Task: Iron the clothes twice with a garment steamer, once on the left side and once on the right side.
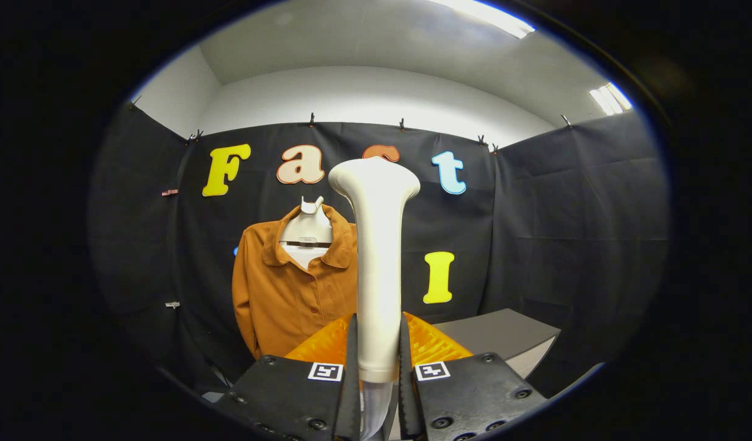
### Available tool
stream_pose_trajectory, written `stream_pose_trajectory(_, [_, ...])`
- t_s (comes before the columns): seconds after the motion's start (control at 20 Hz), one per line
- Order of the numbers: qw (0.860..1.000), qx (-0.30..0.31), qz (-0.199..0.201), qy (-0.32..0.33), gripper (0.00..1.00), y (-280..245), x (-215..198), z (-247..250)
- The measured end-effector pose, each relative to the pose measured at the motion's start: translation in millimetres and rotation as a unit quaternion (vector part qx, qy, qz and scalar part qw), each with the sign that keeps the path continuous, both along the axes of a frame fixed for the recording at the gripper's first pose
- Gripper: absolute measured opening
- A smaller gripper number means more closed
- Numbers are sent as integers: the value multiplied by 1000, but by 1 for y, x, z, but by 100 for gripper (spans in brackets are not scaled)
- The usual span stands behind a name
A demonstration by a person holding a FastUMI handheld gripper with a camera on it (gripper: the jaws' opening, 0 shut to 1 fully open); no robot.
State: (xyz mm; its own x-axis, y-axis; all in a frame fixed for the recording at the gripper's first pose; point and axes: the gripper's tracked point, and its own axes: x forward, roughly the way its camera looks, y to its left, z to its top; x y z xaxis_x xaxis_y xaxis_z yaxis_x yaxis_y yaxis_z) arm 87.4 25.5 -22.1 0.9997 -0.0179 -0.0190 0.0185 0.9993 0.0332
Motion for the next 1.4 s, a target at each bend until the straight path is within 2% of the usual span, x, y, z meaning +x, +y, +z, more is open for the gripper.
stream_pose_trajectory(1.4, [1000, -3, -6, -13, 28, 3, -9, 13])
